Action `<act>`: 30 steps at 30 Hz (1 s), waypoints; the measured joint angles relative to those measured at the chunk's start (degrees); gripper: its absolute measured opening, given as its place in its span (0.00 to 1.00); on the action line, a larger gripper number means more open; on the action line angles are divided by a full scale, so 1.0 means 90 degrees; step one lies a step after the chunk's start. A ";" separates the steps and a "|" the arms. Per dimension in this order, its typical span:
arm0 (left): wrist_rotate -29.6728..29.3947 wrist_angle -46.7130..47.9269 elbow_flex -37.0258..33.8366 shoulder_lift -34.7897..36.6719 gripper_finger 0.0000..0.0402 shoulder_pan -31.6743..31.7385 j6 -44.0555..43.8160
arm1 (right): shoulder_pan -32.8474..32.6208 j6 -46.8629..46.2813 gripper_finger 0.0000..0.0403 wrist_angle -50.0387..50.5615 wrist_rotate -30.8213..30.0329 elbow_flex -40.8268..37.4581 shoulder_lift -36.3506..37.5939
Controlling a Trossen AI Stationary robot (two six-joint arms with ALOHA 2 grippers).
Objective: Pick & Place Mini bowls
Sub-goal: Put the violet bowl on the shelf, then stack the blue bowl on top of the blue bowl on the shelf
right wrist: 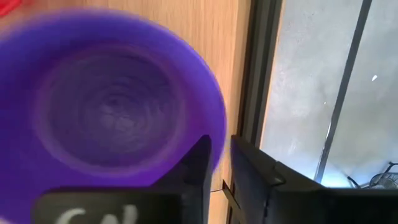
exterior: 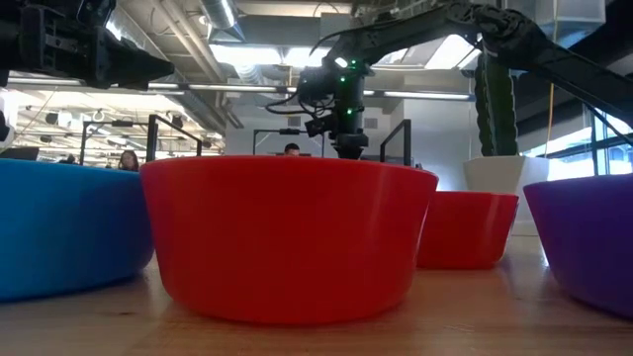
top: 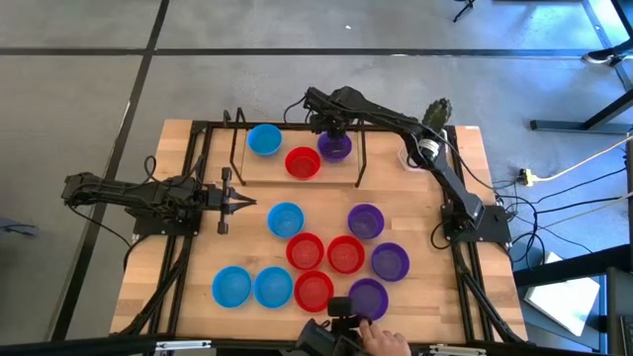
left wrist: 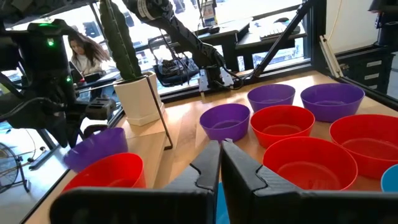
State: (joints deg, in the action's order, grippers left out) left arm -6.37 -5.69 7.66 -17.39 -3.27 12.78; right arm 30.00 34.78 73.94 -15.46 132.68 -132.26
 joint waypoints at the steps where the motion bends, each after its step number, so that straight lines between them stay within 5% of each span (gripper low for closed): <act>1: 0.0000 0.0001 0.0000 0.0000 0.02 0.0000 0.0000 | 0.0000 -0.0001 0.17 0.0002 -0.0005 0.0000 0.0001; 15: -0.0002 0.0019 0.0000 0.0000 0.02 -0.0001 0.0049 | -0.0157 -0.0339 0.20 0.0132 -0.1574 0.0237 0.0066; 20: -0.0002 0.0024 0.0000 0.0000 0.02 -0.0002 0.0060 | -0.0405 -0.0430 0.20 0.0174 -0.1581 0.0253 0.0356; 30: -0.0002 0.0051 0.0000 -0.0002 0.02 -0.0001 0.0097 | -0.0884 -0.0924 0.05 0.1444 0.0750 0.0236 0.0601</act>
State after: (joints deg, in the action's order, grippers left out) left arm -6.39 -5.23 7.66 -17.41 -3.28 13.65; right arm 22.04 26.46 86.93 -8.71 134.80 -126.85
